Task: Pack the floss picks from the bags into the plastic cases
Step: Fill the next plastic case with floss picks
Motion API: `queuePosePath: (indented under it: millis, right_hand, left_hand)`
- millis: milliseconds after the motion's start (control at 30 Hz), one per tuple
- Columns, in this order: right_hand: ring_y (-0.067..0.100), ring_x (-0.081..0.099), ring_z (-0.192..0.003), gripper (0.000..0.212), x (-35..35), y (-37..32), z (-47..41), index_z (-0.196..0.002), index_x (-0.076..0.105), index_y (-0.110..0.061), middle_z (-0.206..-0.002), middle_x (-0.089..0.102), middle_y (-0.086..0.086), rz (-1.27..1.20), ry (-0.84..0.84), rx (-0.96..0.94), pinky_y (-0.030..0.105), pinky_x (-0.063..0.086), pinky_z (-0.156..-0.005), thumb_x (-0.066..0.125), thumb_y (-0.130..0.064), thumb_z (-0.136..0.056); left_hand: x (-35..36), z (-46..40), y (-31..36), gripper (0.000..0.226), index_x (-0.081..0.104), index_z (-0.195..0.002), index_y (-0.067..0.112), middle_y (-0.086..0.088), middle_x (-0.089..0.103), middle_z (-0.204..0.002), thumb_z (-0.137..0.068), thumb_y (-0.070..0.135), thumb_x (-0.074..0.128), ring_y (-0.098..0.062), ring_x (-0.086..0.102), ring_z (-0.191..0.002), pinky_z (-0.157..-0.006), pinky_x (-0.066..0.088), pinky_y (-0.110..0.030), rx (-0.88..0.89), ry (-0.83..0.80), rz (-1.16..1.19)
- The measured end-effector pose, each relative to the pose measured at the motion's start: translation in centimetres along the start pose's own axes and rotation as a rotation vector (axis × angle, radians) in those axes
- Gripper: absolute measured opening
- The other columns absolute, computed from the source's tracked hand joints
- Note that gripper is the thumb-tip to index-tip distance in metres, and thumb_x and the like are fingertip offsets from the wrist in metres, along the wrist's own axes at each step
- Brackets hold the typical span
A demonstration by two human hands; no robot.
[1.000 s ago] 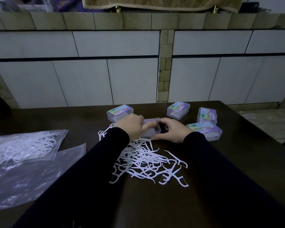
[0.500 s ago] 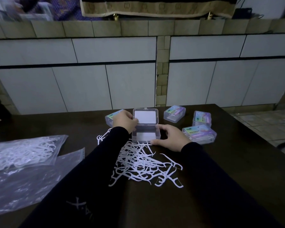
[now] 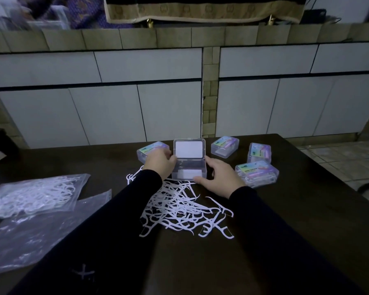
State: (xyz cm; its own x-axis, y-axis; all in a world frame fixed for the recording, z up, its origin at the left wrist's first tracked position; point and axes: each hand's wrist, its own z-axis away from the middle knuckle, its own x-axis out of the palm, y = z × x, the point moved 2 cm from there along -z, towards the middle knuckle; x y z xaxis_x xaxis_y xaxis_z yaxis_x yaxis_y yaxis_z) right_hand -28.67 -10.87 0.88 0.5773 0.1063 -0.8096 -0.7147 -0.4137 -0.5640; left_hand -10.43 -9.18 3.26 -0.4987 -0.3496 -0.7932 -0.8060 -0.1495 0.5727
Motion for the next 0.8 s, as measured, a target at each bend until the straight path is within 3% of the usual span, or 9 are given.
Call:
queuePosePath:
  millis: [167,233,300,367,500,600,700,800]
  right_hand:
    - [0.010,0.042,-0.123,0.065,-0.7,-2.5,1.4,-0.145,0.040,-0.019,-0.136,0.045,-0.002,0.041,0.242,-0.197,0.019,0.034,-0.097,0.062,-0.044,-0.089]
    - [0.008,0.049,-0.110,0.047,-0.9,-4.0,2.0,-0.133,0.054,-0.021,-0.121,0.055,-0.003,0.027,0.230,-0.302,0.020,0.041,-0.093,0.061,-0.039,-0.091]
    - [0.008,0.053,-0.099,0.029,-0.7,-5.8,2.6,-0.117,0.065,-0.022,-0.106,0.063,-0.005,0.079,0.171,-0.392,0.030,0.047,-0.090,0.059,-0.036,-0.092]
    - [0.009,0.054,-0.097,0.028,0.1,-7.6,2.8,-0.113,0.068,-0.024,-0.103,0.067,-0.008,0.195,0.110,-0.422,0.034,0.046,-0.091,0.054,-0.040,-0.094]
    - [0.017,0.052,-0.109,0.038,2.7,-10.5,2.2,-0.120,0.065,-0.026,-0.114,0.065,-0.004,0.432,0.033,-0.359,0.041,0.036,-0.095,0.042,-0.044,-0.097]
    - [0.023,0.051,-0.110,0.039,3.6,-11.7,1.5,-0.113,0.066,-0.018,-0.111,0.064,0.004,0.541,-0.002,-0.225,0.043,0.034,-0.094,0.038,-0.041,-0.098]
    - [0.025,0.052,-0.108,0.037,3.6,-12.2,1.3,-0.106,0.064,-0.015,-0.107,0.064,0.007,0.619,-0.028,-0.141,0.045,0.034,-0.095,0.037,-0.040,-0.099]
    - [0.025,0.051,-0.110,0.038,3.8,-11.7,1.4,-0.112,0.063,-0.015,-0.111,0.062,0.007,0.645,-0.056,-0.095,0.045,0.033,-0.096,0.037,-0.040,-0.099]
  left_hand:
    - [-3.8,2.1,-1.8,0.023,0.069,-0.108,0.017,0.004,0.066,-0.100,-0.092,0.027,0.057,-0.009,0.060,-0.085,-0.074,0.039,-0.015,0.077,0.144,0.103]
    - [-5.4,2.7,-2.9,0.023,0.071,-0.104,0.018,0.000,0.069,-0.101,-0.091,0.029,0.055,-0.013,0.061,-0.084,-0.072,0.040,-0.020,0.093,0.174,-0.011]
    - [-6.8,3.1,-4.1,0.022,0.071,-0.093,0.019,-0.003,0.070,-0.097,-0.091,0.029,0.051,-0.021,0.060,-0.082,-0.068,0.040,-0.025,0.086,0.185,-0.234]
    - [-7.7,3.4,-5.5,0.023,0.070,-0.092,0.020,-0.003,0.069,-0.098,-0.091,0.030,0.048,-0.024,0.060,-0.085,-0.068,0.042,-0.027,0.013,0.125,-0.416]
    - [-8.1,3.1,-7.4,0.039,0.071,-0.098,0.015,-0.007,0.069,-0.100,-0.095,0.045,0.045,-0.024,0.061,-0.090,-0.073,0.046,-0.029,-0.145,-0.072,-0.498]
    - [-7.7,2.8,-7.9,0.049,0.068,-0.107,0.012,-0.008,0.067,-0.108,-0.095,0.051,0.040,-0.024,0.061,-0.098,-0.081,0.048,-0.031,-0.134,-0.138,-0.529]
    - [-6.6,3.1,-8.1,0.049,0.068,-0.094,0.012,-0.007,0.063,-0.092,-0.093,0.052,0.040,-0.023,0.059,-0.084,-0.073,0.047,-0.031,-0.149,-0.184,-0.575]
    - [-5.7,3.6,-7.5,0.043,0.064,-0.078,0.015,-0.004,0.057,-0.079,-0.094,0.048,0.041,-0.021,0.056,-0.074,-0.068,0.046,-0.030,-0.099,-0.167,-0.540]
